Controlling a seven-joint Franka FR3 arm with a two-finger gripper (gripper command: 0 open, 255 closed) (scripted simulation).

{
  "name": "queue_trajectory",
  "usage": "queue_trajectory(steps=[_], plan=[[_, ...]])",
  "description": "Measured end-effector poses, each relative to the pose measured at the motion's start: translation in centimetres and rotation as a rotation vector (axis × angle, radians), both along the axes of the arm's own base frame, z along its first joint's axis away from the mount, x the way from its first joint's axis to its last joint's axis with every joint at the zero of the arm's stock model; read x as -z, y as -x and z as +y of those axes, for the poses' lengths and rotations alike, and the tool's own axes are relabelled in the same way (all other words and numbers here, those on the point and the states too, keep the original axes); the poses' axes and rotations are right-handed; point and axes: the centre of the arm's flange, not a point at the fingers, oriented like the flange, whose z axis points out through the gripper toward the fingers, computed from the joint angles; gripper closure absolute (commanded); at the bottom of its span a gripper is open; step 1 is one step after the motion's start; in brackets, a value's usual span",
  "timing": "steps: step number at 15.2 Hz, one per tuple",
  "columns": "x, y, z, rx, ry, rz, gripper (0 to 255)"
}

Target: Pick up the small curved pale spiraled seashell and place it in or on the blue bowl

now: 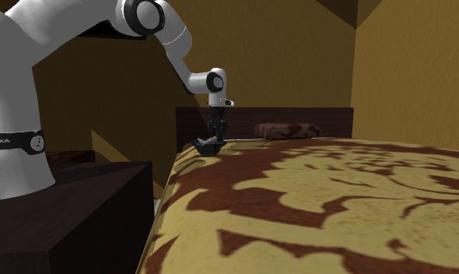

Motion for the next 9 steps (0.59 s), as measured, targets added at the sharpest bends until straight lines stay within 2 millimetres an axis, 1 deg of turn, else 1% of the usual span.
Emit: queue_trajectory(steps=[1,2,8,9], plan=[[0.01,0.0,0.0,0.0,0.0,0.0,255],[0.01,0.0,0.0,0.0,0.0,0.0,0],[0.0,0.0,0.0,0.0,0.0,0.0,0],[-0.6,-0.04,0.14,0.0,0.0,0.0,0]])
